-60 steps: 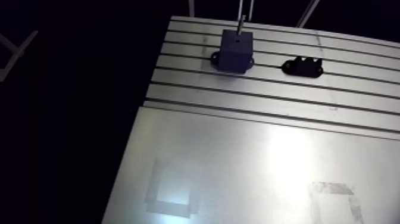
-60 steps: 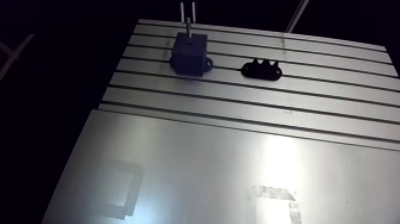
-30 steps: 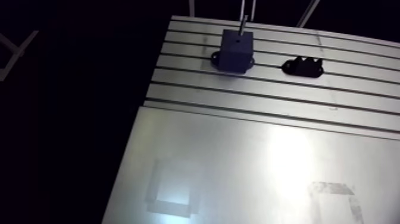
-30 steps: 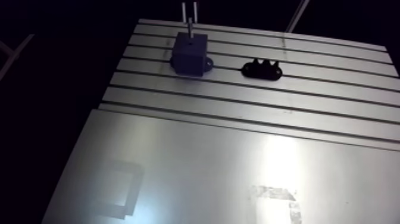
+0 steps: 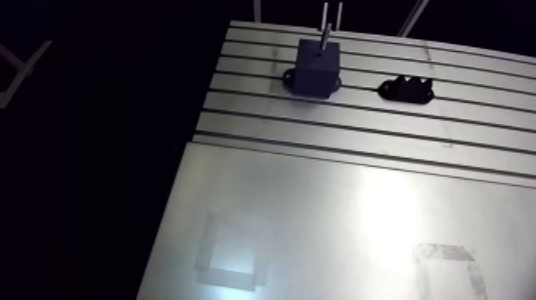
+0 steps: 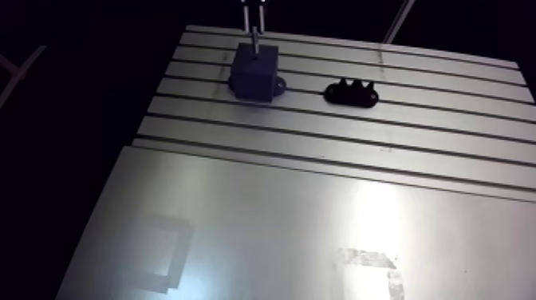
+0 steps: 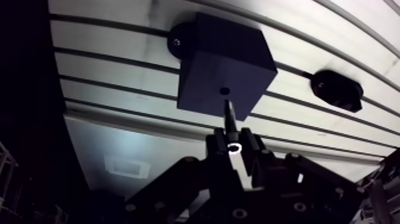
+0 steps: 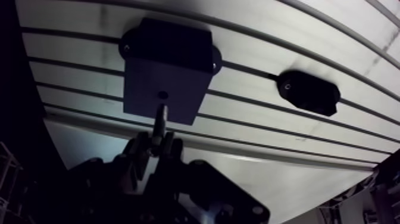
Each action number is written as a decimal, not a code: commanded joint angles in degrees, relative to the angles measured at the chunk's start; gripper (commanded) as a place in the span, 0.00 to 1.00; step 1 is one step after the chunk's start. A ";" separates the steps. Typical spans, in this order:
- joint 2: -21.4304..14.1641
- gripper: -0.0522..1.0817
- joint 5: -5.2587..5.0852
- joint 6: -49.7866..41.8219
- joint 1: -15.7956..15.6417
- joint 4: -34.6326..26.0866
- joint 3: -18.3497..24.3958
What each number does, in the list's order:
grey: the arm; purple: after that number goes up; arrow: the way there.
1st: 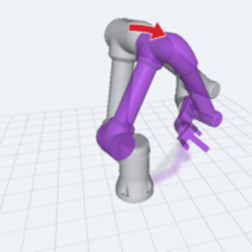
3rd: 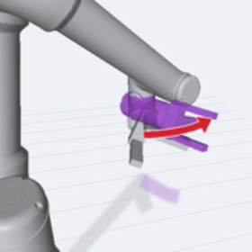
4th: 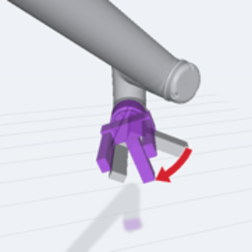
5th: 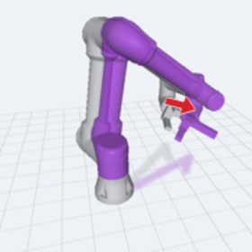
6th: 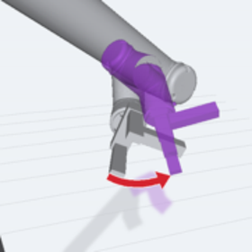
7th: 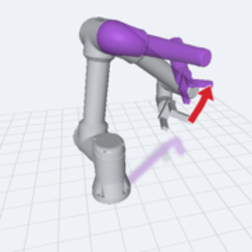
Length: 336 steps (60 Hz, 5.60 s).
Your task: Pick up the M10 bolt and insert it into the hole until fully seated.
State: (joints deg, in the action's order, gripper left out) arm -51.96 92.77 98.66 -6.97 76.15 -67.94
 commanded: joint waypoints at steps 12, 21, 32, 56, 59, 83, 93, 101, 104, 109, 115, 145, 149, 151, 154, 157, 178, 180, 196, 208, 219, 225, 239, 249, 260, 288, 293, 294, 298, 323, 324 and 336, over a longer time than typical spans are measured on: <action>-0.20 1.00 0.00 0.00 0.03 0.18 -0.57; -0.11 1.00 0.09 0.00 -0.13 0.27 -0.64; -0.03 1.00 0.17 0.00 -0.42 0.52 -0.57; 0.33 1.00 0.17 0.00 -0.41 0.88 -0.48; 0.33 1.00 0.17 0.00 -0.41 0.88 -0.55; 0.42 1.00 0.25 0.00 -0.41 0.97 -0.57; 0.42 1.00 0.26 0.00 -0.41 1.05 -0.57; 0.42 1.00 0.26 -0.01 -0.41 1.06 -0.57; 0.42 1.00 0.26 -0.01 -0.41 1.06 -0.64; 0.42 1.00 0.26 0.00 -0.41 1.06 -0.73; 0.42 1.00 0.26 0.00 -0.41 1.06 -0.83; 0.42 1.00 0.26 -0.09 -0.41 1.22 -0.83; 0.42 1.00 0.26 -0.09 -0.42 1.24 -0.83; 0.49 1.00 0.26 -0.09 -0.49 1.24 -0.83; 0.51 1.00 0.26 -0.09 -0.41 1.24 -0.75; 0.51 1.00 0.26 -0.09 -0.49 1.24 -0.74; 0.77 1.00 0.26 -0.18 -0.41 1.32 -0.58; 0.77 1.00 0.26 -0.18 -0.41 1.32 -0.57; 0.77 1.00 0.35 -0.09 -0.41 2.11 -0.48; 0.77 1.00 0.35 -0.09 -0.41 2.12 -0.32; 0.77 1.00 0.35 -0.09 -0.41 2.04 -0.30; 0.77 1.00 0.35 -0.09 -0.41 2.03 -0.39; 0.68 1.00 0.27 0.00 -0.41 2.03 -0.58; 0.77 1.00 0.26 0.08 -0.41 1.69 -0.39; 0.68 1.00 0.34 0.09 -0.41 1.76 -0.57; 0.68 1.00 0.44 0.00 -0.41 1.94 -0.74; 0.68 1.00 0.44 0.00 -0.41 1.94 -0.74; 0.68 1.00 0.44 0.00 -0.41 1.94 -0.74; 0.61 1.00 0.44 0.00 -0.41 1.94 -0.83; 0.51 1.00 0.44 0.00 -0.50 2.03 -1.27; 0.51 1.00 0.44 0.00 -0.50 2.03 -1.35; 0.43 1.00 0.44 0.00 -0.94 2.03 -1.45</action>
State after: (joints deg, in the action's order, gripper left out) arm -51.43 93.21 98.66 -7.61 78.17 -69.18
